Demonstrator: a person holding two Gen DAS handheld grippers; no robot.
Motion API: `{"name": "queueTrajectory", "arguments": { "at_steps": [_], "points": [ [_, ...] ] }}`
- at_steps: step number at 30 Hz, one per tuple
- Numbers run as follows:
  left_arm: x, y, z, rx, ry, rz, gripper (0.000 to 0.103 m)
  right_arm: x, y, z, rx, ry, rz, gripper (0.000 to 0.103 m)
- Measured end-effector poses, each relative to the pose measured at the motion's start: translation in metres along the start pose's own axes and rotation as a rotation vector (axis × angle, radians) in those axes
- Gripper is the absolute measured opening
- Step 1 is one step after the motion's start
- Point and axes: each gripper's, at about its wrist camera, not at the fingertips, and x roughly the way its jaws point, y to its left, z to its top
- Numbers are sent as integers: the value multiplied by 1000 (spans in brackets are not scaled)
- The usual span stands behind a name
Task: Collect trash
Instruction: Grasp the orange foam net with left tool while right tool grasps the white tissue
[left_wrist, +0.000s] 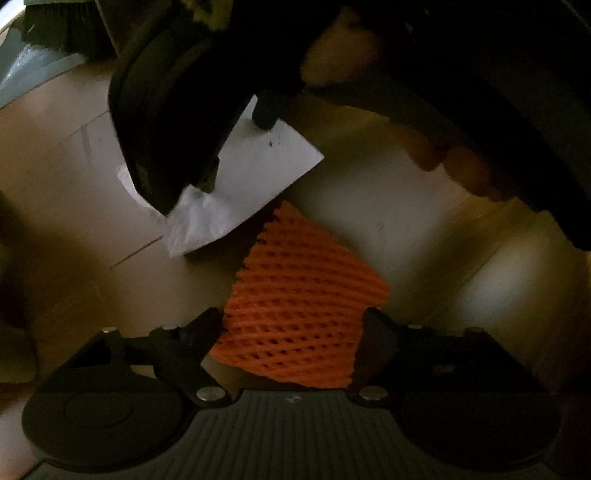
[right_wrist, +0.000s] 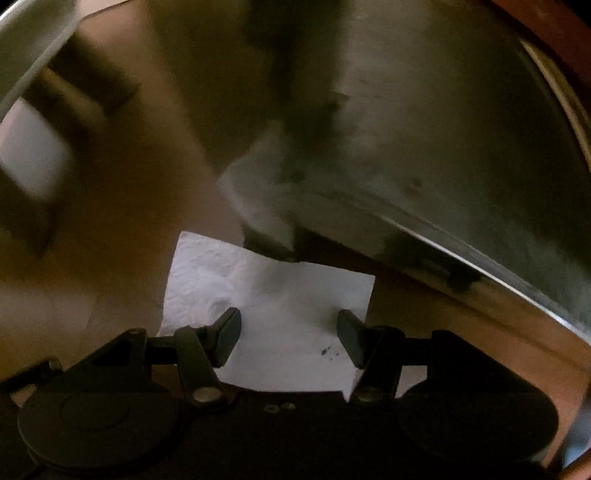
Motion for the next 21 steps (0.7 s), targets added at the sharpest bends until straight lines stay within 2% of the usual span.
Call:
{"name": "queueTrajectory", "arguments": {
  "at_steps": [3, 5, 7, 8, 9, 10, 11, 15, 21],
  "points": [
    [0, 0, -1, -3, -4, -3, 81, 0, -2, -1, 8, 2, 9, 57],
    [0, 0, 2, -9, -7, 0, 76, -1, -2, -1, 4, 10, 6, 55],
    [-4, -1, 1, -15, -15, -12, 61, -1, -4, 1, 17, 15, 7, 50],
    [-5, -3, 0, -17, -17, -21, 56, 2, 0, 1, 17, 14, 6, 44],
    [-6, -4, 0, -19, -16, -31, 45, 0, -1, -1, 15, 7, 8, 18],
    [-8, -6, -1, -26, -14, -48, 40, 0, -4, 4, 12, 3, 15, 5],
    [-9, -7, -1, -37, -11, -61, 33, 0, -4, 3, 14, 14, 24, 5],
    [-13, -7, -1, -65, -3, -74, 25, -1, -8, -2, 23, 43, 73, 4],
    [-45, 12, -9, -134, -20, -91, 25, -42, -20, -21, 22, 38, 118, 4]
  ]
}}
